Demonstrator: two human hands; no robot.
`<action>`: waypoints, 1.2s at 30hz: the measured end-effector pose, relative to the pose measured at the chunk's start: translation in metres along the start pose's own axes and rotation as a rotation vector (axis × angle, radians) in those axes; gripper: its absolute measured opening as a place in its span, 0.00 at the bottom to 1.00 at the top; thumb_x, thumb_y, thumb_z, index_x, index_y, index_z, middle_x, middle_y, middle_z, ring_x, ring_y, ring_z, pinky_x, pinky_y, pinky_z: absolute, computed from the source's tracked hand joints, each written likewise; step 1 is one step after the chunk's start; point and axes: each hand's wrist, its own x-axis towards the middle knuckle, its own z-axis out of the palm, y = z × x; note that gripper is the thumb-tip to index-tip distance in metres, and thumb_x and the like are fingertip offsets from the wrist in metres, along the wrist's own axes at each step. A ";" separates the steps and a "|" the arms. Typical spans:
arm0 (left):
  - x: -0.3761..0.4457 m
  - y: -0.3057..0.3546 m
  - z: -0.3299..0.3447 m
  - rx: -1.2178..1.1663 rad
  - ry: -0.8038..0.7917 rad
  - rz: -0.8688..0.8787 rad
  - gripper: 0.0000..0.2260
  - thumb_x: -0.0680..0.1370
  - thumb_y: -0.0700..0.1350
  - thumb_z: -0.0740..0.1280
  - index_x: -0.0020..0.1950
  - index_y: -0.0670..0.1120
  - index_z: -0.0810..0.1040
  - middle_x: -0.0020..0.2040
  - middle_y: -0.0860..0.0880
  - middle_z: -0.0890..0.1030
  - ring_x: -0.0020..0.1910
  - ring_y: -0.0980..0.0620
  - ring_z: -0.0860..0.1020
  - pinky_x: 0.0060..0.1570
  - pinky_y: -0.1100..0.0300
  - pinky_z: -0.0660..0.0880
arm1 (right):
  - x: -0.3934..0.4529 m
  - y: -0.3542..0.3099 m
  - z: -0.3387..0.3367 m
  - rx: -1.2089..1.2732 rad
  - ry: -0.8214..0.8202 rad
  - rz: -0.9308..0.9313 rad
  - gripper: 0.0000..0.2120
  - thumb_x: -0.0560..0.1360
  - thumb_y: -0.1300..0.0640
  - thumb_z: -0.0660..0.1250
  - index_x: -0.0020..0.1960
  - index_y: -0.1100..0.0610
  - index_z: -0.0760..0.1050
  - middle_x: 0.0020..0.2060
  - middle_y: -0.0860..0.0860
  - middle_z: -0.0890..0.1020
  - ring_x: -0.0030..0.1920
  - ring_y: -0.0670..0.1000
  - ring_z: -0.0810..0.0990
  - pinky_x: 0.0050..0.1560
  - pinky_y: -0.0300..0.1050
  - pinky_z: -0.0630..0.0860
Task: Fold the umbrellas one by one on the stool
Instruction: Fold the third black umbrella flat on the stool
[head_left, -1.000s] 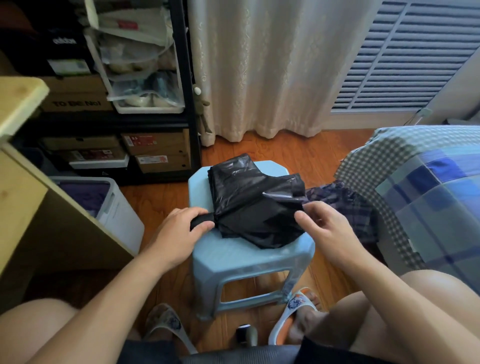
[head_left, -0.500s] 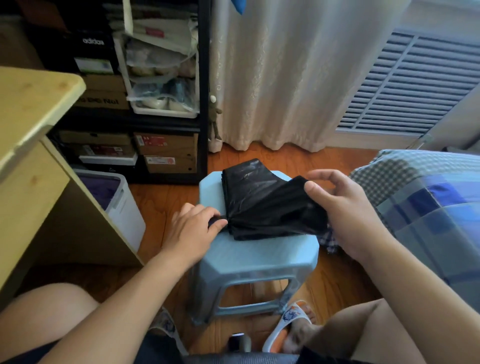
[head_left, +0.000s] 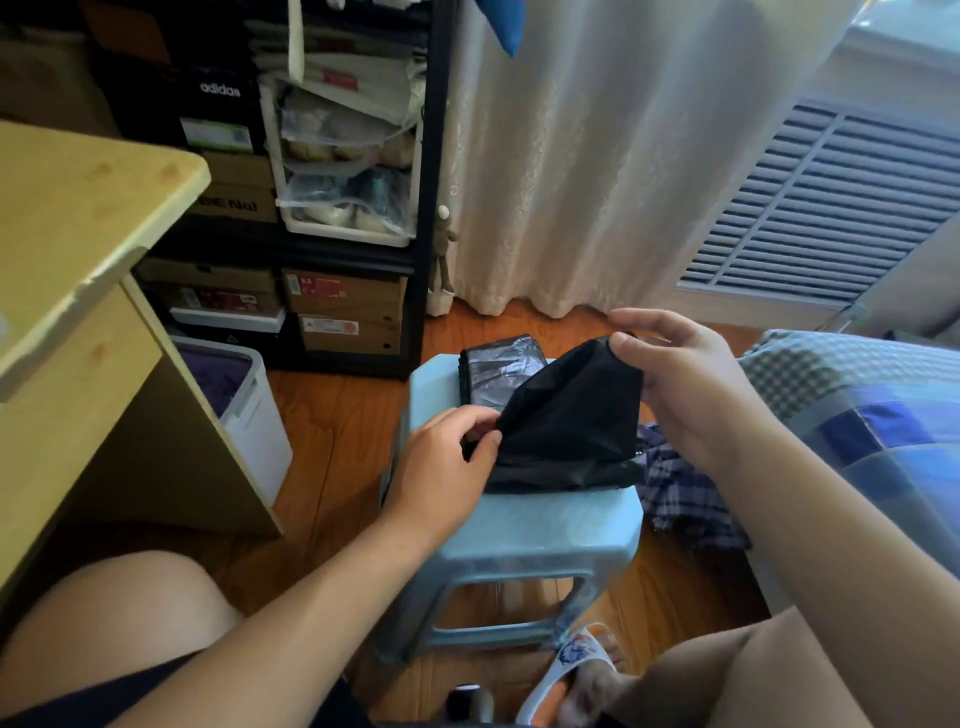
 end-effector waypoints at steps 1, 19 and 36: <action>0.001 0.003 0.000 -0.006 0.039 -0.035 0.03 0.79 0.41 0.71 0.50 0.49 0.83 0.45 0.56 0.84 0.44 0.59 0.79 0.44 0.66 0.75 | 0.003 0.000 0.001 -0.008 0.005 -0.001 0.09 0.78 0.67 0.71 0.56 0.58 0.83 0.46 0.59 0.85 0.42 0.55 0.85 0.42 0.45 0.81; 0.010 0.032 0.006 -0.404 -0.015 -0.232 0.17 0.79 0.39 0.72 0.56 0.62 0.74 0.51 0.58 0.84 0.52 0.63 0.81 0.55 0.64 0.77 | 0.012 0.004 -0.002 -0.198 -0.041 -0.020 0.09 0.76 0.63 0.75 0.50 0.50 0.86 0.59 0.61 0.83 0.56 0.60 0.84 0.50 0.50 0.81; -0.001 0.047 -0.004 -0.458 0.077 -0.223 0.22 0.78 0.46 0.74 0.69 0.61 0.75 0.50 0.53 0.85 0.50 0.58 0.82 0.58 0.58 0.78 | 0.006 0.004 -0.006 -0.161 -0.025 -0.049 0.08 0.76 0.67 0.73 0.51 0.56 0.84 0.46 0.55 0.86 0.47 0.53 0.86 0.47 0.45 0.81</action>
